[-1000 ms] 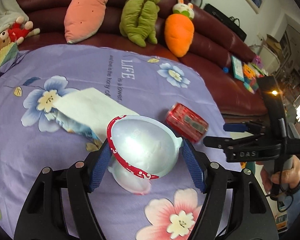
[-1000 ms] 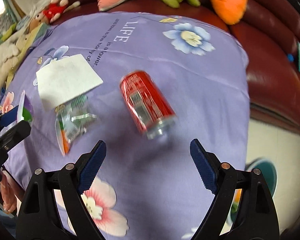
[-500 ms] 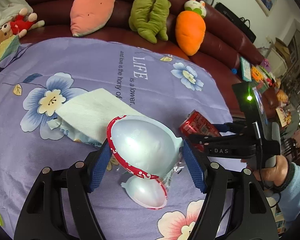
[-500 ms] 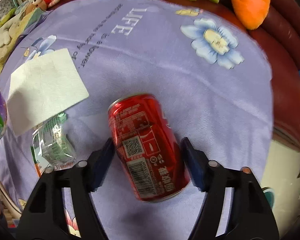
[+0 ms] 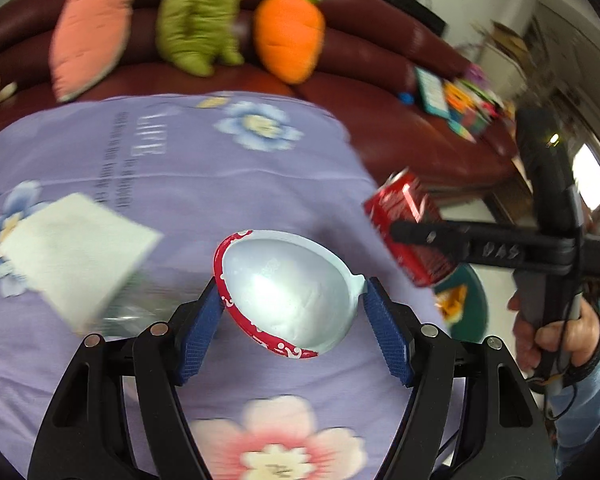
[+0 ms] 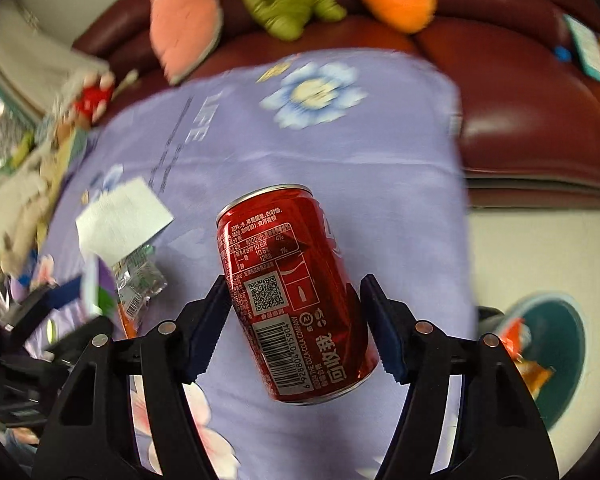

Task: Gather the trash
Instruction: 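Carry the egg shell and red can over the teal bin with both tools, then open the right tool to drop the can while the left tool drops the egg shell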

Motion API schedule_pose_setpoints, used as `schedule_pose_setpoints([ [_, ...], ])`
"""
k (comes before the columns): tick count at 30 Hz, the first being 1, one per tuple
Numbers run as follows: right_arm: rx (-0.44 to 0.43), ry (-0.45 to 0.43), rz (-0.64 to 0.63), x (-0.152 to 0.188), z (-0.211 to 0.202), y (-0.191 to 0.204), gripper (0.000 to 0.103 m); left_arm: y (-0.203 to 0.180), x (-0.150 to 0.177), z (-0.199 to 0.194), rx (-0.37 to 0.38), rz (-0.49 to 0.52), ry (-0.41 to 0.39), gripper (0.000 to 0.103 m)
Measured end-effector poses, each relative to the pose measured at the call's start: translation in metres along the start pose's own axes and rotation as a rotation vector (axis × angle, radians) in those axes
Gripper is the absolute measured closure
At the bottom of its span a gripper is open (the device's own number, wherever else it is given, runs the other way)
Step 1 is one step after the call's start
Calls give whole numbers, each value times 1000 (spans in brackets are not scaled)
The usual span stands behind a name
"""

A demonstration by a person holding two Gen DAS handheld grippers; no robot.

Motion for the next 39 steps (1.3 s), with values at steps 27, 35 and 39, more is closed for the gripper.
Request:
schedule_pose_setpoints([
  [27, 74, -164, 539, 114, -88, -291, 38, -232, -13, 123, 118, 326, 185, 31],
  [35, 60, -135, 596, 120, -67, -309, 34, -242, -10, 152, 122, 336, 234, 31],
  [39, 73, -141, 604, 124, -70, -316, 31, -243, -8, 160, 121, 336, 248, 31],
])
Point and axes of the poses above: each gripper's, at about its wrist camera, not at the fingertips, and z roughly the way its jaws point, y to its left, x to its underside, the point moved 1 cm from there along z, roughly the way its jaws point, and after that the axes turned 9 degrees about z, right-handed, at the moved point
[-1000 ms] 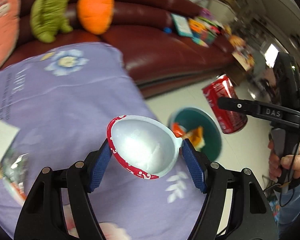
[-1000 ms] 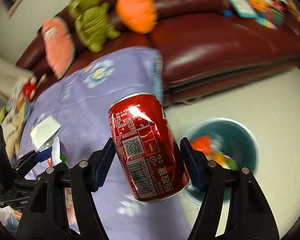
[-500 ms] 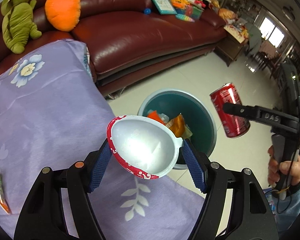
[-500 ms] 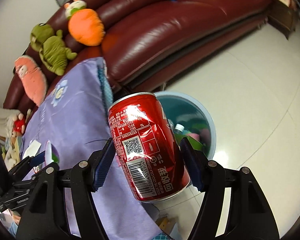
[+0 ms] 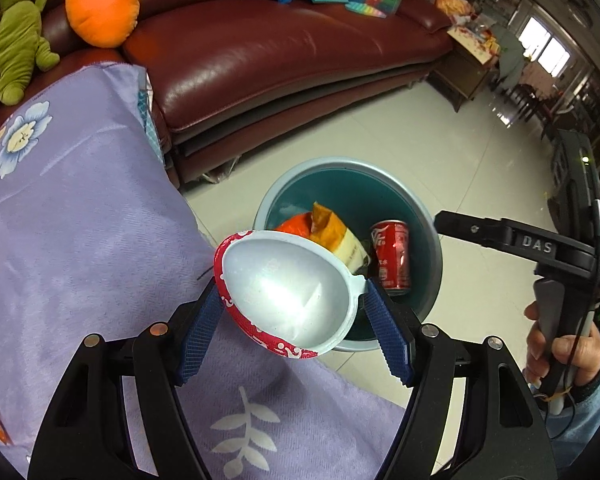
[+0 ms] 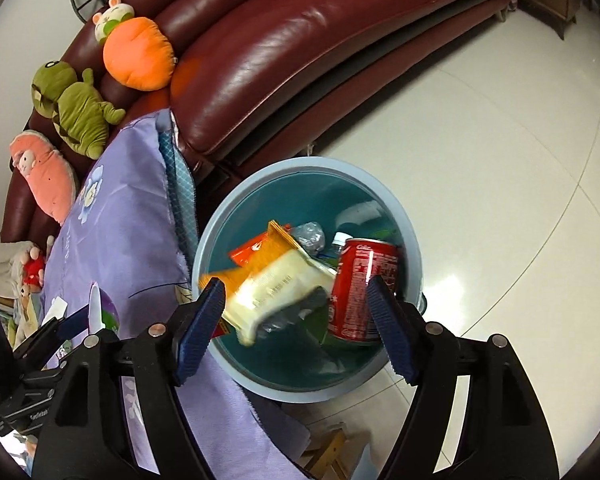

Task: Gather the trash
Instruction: 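Open the right tool to drop the can while the left tool drops the egg shell, then move both tools back over the remaining trash on the table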

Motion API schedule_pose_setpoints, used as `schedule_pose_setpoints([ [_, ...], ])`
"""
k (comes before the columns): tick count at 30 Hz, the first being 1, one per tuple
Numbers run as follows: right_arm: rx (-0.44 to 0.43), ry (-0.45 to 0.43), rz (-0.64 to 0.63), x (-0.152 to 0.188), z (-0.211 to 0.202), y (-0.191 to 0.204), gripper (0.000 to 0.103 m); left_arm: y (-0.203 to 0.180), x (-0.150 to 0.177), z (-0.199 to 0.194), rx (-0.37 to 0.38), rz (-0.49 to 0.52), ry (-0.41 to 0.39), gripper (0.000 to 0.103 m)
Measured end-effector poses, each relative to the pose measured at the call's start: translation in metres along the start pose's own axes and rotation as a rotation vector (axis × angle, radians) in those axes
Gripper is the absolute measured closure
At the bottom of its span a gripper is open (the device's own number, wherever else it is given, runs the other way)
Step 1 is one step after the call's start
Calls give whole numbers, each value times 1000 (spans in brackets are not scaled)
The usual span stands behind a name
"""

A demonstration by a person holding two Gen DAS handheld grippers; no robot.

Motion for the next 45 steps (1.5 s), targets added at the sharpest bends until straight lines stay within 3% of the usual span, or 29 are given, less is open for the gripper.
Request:
schedule_pose_setpoints([
  [18, 38, 5, 48, -8, 2, -18, 28, -27, -31, 47, 32, 55, -5, 30],
  [26, 58, 12, 67, -11, 5, -22, 28, -19, -49, 61, 20, 16, -12, 28],
  [31, 61, 17, 65, -10, 8, -19, 28, -4, -47, 55, 25, -33, -17, 21],
  [45, 84, 9, 14, 1, -8, 9, 26, 15, -19, 10, 13, -67, -41, 17],
])
Point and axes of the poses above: each gripper's, at about its wrist camera, not at the fingertips, and z roughly the way its jaws point, y to its left, x to its underside, the point moved 1 cm from there along z, roughly the way its jaws point, and after that the axes turned 9 degrees about z, right-handed, at the moved point
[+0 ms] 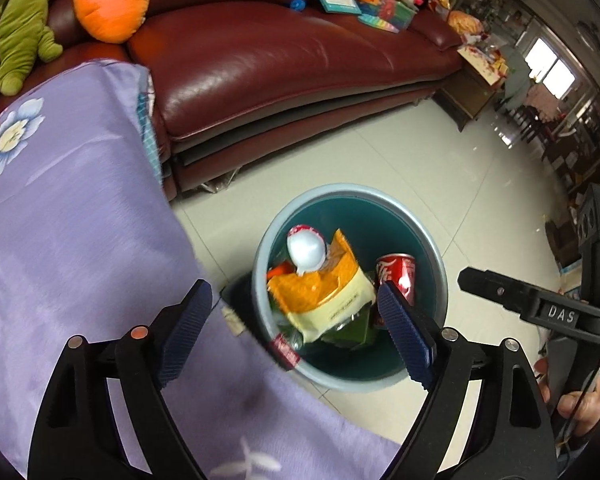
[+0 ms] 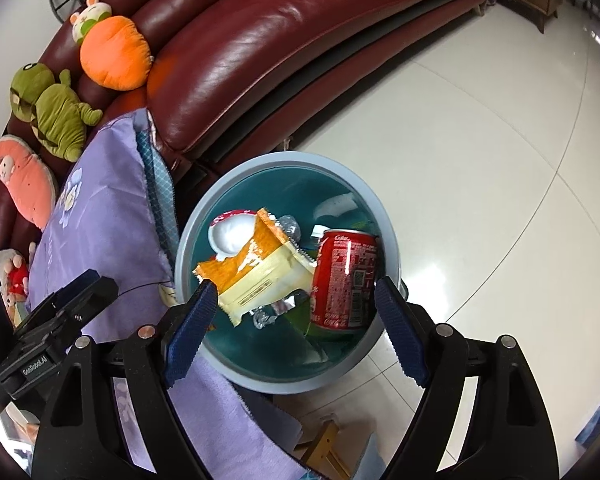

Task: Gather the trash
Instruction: 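Move both tools back over the remaining trash on the table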

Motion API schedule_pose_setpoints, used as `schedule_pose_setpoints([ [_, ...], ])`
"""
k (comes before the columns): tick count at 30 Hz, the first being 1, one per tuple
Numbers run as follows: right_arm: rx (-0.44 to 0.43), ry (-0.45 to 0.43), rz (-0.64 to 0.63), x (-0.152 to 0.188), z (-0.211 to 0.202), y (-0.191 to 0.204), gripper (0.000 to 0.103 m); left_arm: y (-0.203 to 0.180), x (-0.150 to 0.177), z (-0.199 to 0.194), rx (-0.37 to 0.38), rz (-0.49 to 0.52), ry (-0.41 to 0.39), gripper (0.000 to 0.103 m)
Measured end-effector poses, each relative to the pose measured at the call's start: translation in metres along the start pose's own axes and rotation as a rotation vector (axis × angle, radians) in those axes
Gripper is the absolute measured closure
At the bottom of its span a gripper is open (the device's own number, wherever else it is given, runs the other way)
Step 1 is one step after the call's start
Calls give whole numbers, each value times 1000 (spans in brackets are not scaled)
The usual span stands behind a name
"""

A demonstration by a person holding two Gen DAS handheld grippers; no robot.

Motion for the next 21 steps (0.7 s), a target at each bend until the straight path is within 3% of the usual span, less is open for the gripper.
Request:
schedule_pose_setpoints([
  [13, -8, -2, -128, 49, -27, 69, 21, 37, 59, -75, -24, -97, -67, 12],
  [21, -39, 28, -242, 90, -29, 142, 21, 93, 102, -132, -87, -205, -131, 11],
])
Point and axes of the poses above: each gripper's, at about its wrist camera, not at the fingertips, and z roughly the way its jaws point, y to its left, x to its underside, the point moved 1 cm from there along z, roughly the way its jaws point, and after that the axes turned 9 degrees about z, right-handed, at the moved point
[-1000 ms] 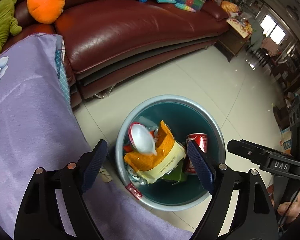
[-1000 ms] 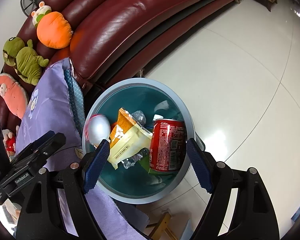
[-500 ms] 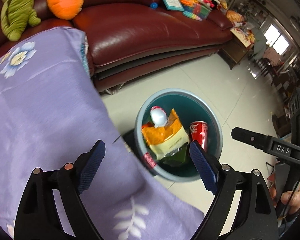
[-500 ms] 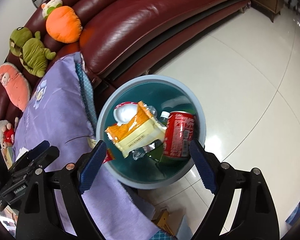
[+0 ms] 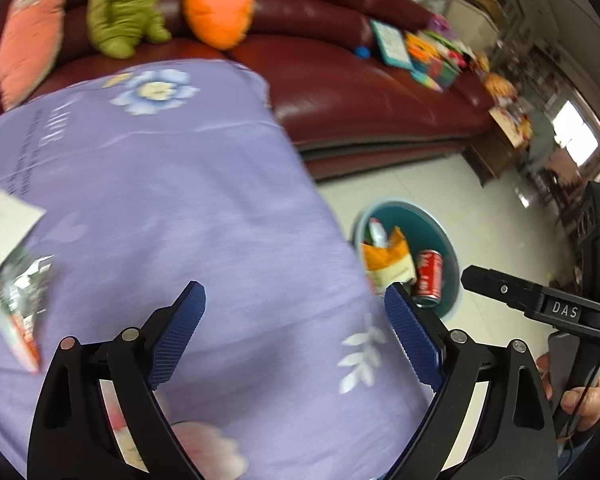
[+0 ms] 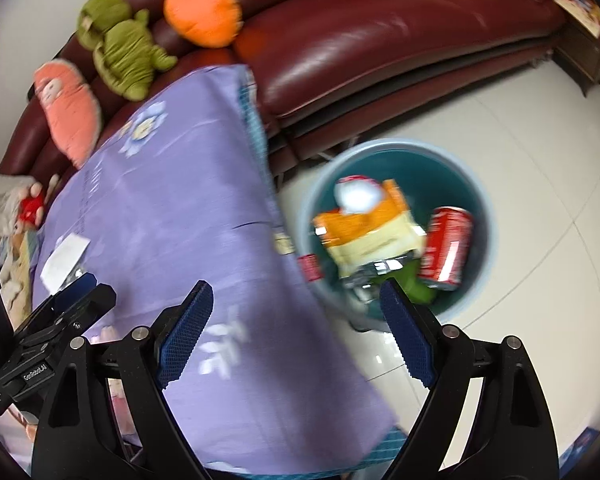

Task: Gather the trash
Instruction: 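Move both tools back over the remaining trash on the table, then grasp the second egg-shell half with the left tool while the right tool grasps the clear plastic packet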

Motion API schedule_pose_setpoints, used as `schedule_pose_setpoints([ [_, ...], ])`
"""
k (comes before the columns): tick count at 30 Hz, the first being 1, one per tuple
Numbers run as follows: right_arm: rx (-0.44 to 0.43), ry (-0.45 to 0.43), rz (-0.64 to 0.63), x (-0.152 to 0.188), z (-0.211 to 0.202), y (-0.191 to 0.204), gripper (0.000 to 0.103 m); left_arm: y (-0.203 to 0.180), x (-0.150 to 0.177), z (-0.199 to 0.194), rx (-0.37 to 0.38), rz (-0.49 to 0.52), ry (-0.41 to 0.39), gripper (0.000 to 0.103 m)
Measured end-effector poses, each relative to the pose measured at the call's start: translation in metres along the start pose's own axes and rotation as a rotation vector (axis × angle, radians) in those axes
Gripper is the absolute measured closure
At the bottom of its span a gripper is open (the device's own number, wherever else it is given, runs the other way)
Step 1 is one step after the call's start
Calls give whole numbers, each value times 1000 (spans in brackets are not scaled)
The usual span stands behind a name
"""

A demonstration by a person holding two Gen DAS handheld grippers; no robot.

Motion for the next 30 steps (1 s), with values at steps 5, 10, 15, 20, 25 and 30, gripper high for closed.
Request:
schedule_pose_setpoints([
  [5, -18, 29, -98, 12, 11, 62, 21, 50, 18, -27, -52, -63, -30, 11],
  [10, -30, 60, -180, 24, 24, 112, 21, 108, 48, -53, -110, -126, -42, 11],
  [15, -33, 99, -264, 40, 41, 156, 21, 163, 80, -71, -187, -174, -31, 10],
  [20, -33, 145, -302, 52, 61, 186, 21, 199, 107, -68, -230, -214, 6, 10],
  [25, -36, 171, -310, 57, 76, 206, 21, 210, 110, -58, -209, -238, 7, 10],
  [30, -24, 185, -319, 56, 86, 216, 21, 211, 103, -36, -176, -219, 44, 10],
])
Point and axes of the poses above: each gripper's, at about its wrist camera, not at the fingertips, and z roughly the way its jaws point, y to its left, x to its underside, the point moved 1 cm from there along z, roughly the way its jaws point, and after that the axes turned 9 degrees about z, right-handed, at the moved point
